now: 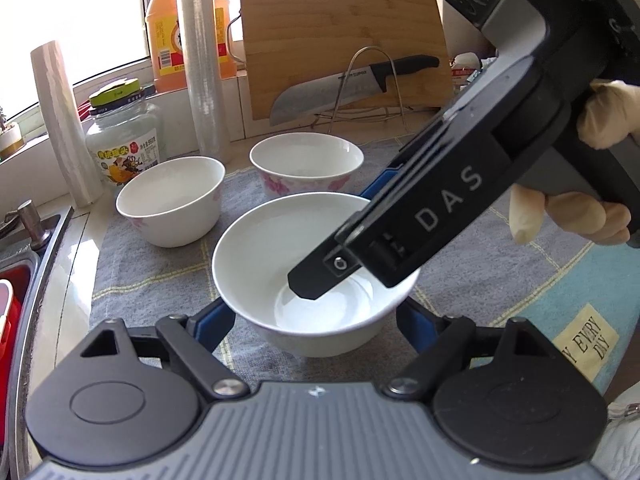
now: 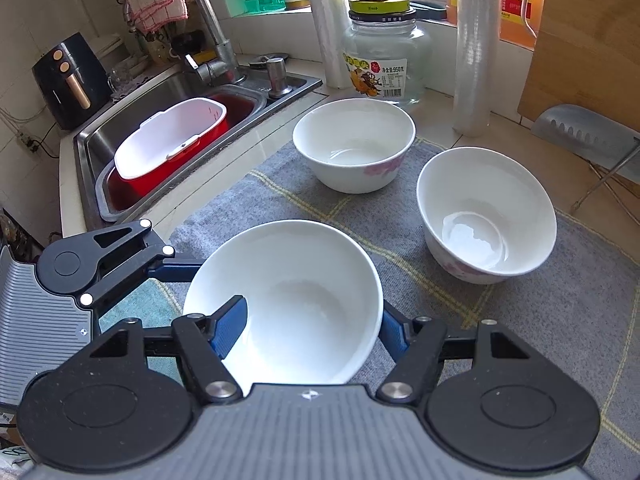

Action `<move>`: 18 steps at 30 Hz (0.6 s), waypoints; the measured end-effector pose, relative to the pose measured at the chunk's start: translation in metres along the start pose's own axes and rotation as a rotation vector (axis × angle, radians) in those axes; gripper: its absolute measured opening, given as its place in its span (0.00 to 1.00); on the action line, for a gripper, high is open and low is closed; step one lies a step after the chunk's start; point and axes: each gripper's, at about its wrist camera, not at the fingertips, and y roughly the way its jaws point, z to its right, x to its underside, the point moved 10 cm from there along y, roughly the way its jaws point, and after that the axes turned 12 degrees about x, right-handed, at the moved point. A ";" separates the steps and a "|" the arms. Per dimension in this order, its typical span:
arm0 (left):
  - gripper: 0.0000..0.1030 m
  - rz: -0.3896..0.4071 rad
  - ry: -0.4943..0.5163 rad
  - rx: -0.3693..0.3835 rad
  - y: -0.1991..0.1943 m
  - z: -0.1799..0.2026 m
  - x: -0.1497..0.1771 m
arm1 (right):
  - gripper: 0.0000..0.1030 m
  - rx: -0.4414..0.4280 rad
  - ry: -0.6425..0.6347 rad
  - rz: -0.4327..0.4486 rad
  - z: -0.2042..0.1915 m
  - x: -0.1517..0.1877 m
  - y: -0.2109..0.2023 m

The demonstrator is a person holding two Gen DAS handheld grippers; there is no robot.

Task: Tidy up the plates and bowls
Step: 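Lift the bowl with both tools and carry it toward the plate stack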

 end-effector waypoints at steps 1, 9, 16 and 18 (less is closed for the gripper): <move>0.85 -0.003 0.003 0.001 0.000 0.003 -0.001 | 0.72 -0.003 0.004 0.002 0.002 0.001 -0.003; 0.85 -0.007 0.043 0.035 0.006 0.037 -0.013 | 0.72 0.012 0.041 0.014 0.025 0.023 -0.027; 0.85 -0.005 0.085 0.111 0.025 0.075 -0.026 | 0.73 0.063 0.102 0.014 0.061 0.049 -0.049; 0.85 -0.007 0.097 0.135 0.032 0.086 -0.029 | 0.73 0.082 0.119 0.010 0.071 0.057 -0.054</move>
